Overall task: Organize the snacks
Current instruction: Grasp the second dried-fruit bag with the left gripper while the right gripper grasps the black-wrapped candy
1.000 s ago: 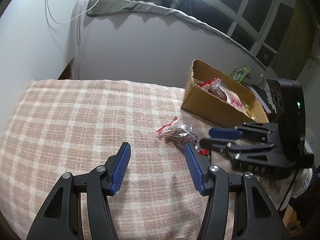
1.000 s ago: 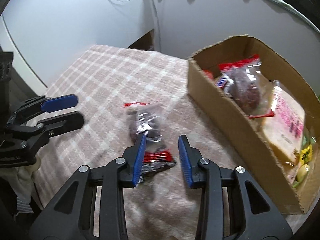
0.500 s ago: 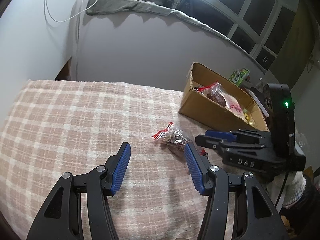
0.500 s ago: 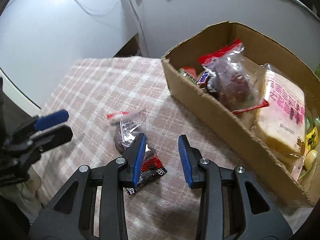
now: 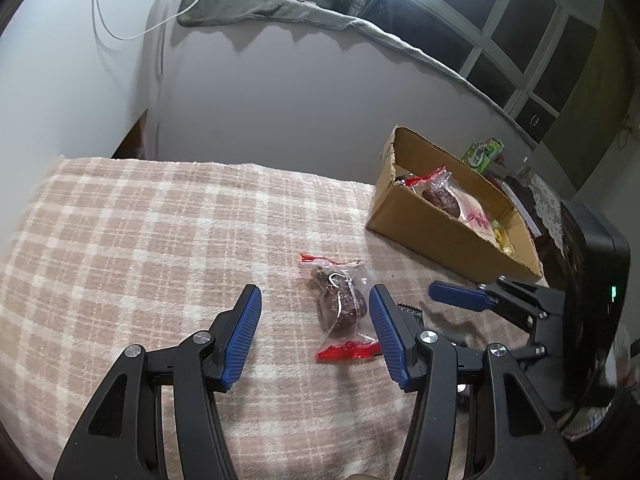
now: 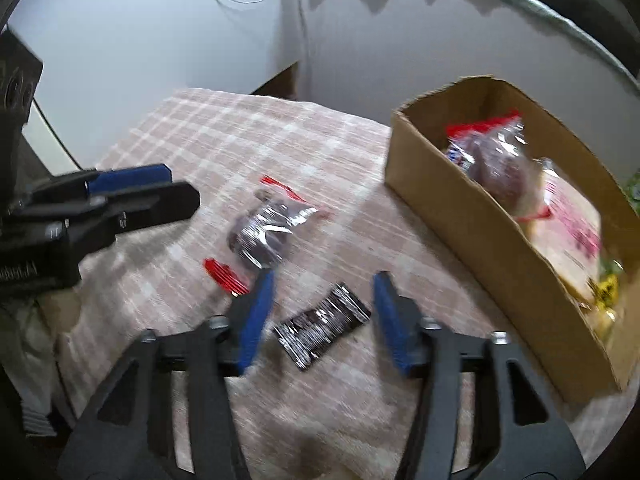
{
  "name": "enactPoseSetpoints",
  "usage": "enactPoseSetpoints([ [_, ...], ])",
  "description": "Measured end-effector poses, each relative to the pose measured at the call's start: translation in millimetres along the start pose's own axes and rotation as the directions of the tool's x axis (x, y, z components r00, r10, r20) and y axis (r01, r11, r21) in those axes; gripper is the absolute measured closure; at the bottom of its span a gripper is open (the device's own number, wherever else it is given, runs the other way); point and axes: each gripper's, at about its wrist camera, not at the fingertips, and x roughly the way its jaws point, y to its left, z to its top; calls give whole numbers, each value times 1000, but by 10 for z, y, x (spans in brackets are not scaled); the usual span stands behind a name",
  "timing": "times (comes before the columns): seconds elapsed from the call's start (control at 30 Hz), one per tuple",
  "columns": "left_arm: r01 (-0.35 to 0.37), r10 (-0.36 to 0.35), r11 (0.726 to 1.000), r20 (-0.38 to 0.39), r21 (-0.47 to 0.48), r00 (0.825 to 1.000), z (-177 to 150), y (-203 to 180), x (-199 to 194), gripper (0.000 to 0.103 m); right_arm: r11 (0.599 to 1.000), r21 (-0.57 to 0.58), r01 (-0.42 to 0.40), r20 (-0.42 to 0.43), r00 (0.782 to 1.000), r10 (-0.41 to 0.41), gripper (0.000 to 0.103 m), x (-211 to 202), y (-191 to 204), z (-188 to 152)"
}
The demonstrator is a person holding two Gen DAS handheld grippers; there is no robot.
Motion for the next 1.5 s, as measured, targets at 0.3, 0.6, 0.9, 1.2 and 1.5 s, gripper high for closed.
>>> enactPoseSetpoints([
  [0.3, -27, 32, 996, -58, 84, 998, 59, -276, 273, 48, 998, -22, 50, -54, 997, -51, 44, 128, -15, -168],
  [0.6, -115, 131, 979, -87, 171, 988, -62, -345, 453, 48, 999, -32, -4, -41, 999, 3, 44, 37, -110, -209],
  [0.9, -107, 124, 978, -88, 179, 988, -101, -325, 486, 56, 997, -82, 7, -53, 999, -11, 55, 146, 11, -127],
  [1.2, -87, 106, 977, -87, 196, 991, -140, -350, 478, 68, 995, -97, 8, -71, 997, -15, 74, 90, -96, -145],
  [1.5, -101, 115, 982, -81, 161, 990, -130, -224, 458, 54, 994, -111, 14, -61, 998, -21, 75, 124, -29, -99],
])
